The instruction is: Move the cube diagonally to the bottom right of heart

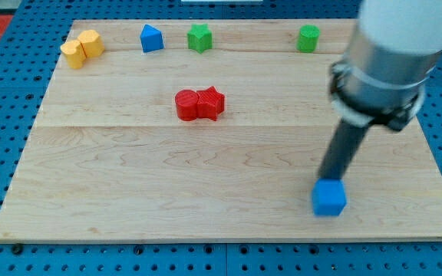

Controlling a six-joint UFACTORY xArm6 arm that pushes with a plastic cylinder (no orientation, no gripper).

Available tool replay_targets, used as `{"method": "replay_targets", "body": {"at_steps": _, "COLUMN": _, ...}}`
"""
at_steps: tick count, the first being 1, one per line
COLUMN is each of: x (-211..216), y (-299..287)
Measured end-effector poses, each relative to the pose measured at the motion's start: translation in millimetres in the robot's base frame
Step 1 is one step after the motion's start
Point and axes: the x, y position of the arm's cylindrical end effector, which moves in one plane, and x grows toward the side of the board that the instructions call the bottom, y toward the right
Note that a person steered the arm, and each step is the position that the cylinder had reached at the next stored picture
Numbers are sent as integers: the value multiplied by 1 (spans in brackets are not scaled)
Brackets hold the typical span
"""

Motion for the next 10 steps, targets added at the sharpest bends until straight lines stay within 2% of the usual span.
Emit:
{"method": "replay_targets", "body": {"at_steps": 1, "x": -6, "y": 19}}
{"method": "replay_targets", "body": {"at_steps": 2, "x": -9, "y": 119}}
{"method": "replay_targets", "body": {"at_steps": 3, "x": 45, "y": 133}}
{"method": "replay_targets", "body": {"at_steps": 4, "x": 51, "y": 61}}
{"method": "replay_targets", "body": {"at_steps": 5, "x": 42, "y": -57}}
{"method": "replay_targets", "body": {"at_steps": 6, "x": -2, "y": -161}}
{"method": "replay_targets", "body": {"at_steps": 7, "x": -22, "y": -112}}
{"method": "replay_targets", "body": {"at_steps": 9, "x": -93, "y": -255}}
{"method": "replay_targets", "body": {"at_steps": 10, "x": -78, "y": -298}}
